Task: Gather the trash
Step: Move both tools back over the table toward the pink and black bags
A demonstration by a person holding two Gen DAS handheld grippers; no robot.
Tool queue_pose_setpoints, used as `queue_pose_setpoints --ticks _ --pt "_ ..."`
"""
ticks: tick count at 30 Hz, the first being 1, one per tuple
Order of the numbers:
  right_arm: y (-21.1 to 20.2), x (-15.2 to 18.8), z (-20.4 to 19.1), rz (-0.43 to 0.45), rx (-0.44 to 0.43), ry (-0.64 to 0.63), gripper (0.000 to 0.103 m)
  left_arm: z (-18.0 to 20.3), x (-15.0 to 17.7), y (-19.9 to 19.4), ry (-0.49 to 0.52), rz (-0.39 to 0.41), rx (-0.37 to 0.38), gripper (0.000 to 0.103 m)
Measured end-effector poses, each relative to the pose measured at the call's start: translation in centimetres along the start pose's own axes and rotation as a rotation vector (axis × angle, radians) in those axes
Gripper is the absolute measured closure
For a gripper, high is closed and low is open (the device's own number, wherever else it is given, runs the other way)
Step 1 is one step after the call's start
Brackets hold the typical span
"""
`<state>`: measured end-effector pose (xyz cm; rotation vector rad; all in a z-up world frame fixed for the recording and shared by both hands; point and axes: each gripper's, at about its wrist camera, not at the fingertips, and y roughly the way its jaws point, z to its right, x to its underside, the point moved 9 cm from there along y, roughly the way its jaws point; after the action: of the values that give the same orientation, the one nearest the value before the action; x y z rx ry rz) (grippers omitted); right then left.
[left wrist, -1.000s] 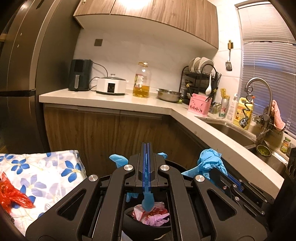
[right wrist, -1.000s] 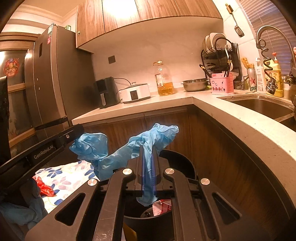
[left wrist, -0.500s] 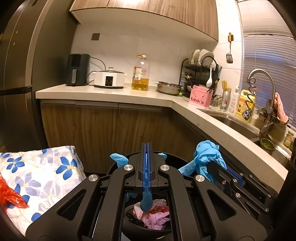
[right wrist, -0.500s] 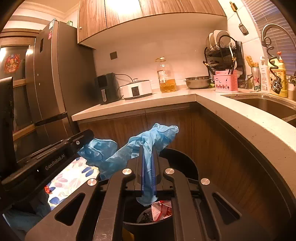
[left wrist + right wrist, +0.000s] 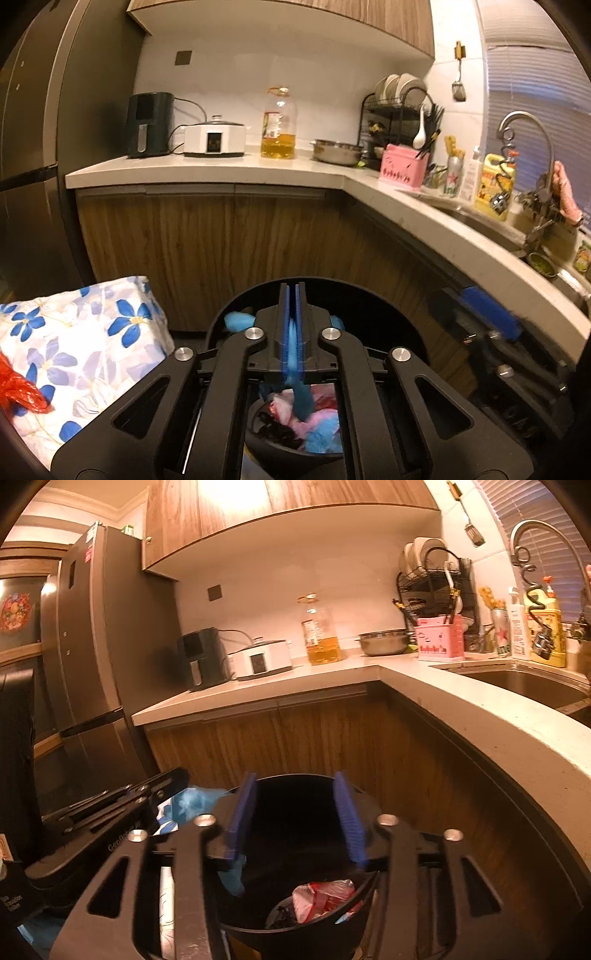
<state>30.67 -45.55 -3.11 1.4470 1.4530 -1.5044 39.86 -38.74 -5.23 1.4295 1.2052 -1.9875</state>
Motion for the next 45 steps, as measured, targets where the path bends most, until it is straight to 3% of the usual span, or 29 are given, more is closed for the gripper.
queue_pose_setpoints --ticks 1,2,3,11,18,26,33,38,45 --pt "-0.1 0.0 0.1 0.000 0.005 -0.001 0.051 -0.3 0.2 0.0 -0.005 -0.004 -0.006 0.083" --pt "-0.2 0.0 0.2 0.002 0.012 -0.001 0.048 -0.6 0.3 0.1 -0.013 -0.008 -0.011 0.059" --pt "-0.3 -0.1 0.5 0.007 0.027 0.002 0.042 -0.8 0.4 0.0 -0.026 -0.007 -0.006 0.046" --pt "-0.9 0.1 0.6 -0.003 0.045 0.015 0.029 -3.7 1.9 -1.8 -0.032 -0.004 -0.101 0.023" --pt "-2.6 0.6 -1.4 0.006 0.023 -0.027 0.016 -6.8 3.8 -6.3 -0.059 0.008 -0.216 0.007" --pt "-5.1 1.3 -3.9 0.013 -0.020 -0.026 0.009 -10.9 5.6 -13.1 -0.144 0.053 -0.338 0.005" --pt "-6.7 2.4 -7.0 0.022 -0.068 -0.033 0.009 -14.0 7.4 -18.4 -0.182 0.079 -0.406 0.005" --pt "-7.3 4.2 -10.5 -0.010 -0.122 -0.059 0.009 -16.4 9.1 -21.5 -0.224 0.081 -0.447 0.005" --pt "-7.5 7.6 -17.2 -0.066 -0.235 -0.088 0.009 -21.1 11.3 -26.8 -0.266 0.108 -0.571 0.005"
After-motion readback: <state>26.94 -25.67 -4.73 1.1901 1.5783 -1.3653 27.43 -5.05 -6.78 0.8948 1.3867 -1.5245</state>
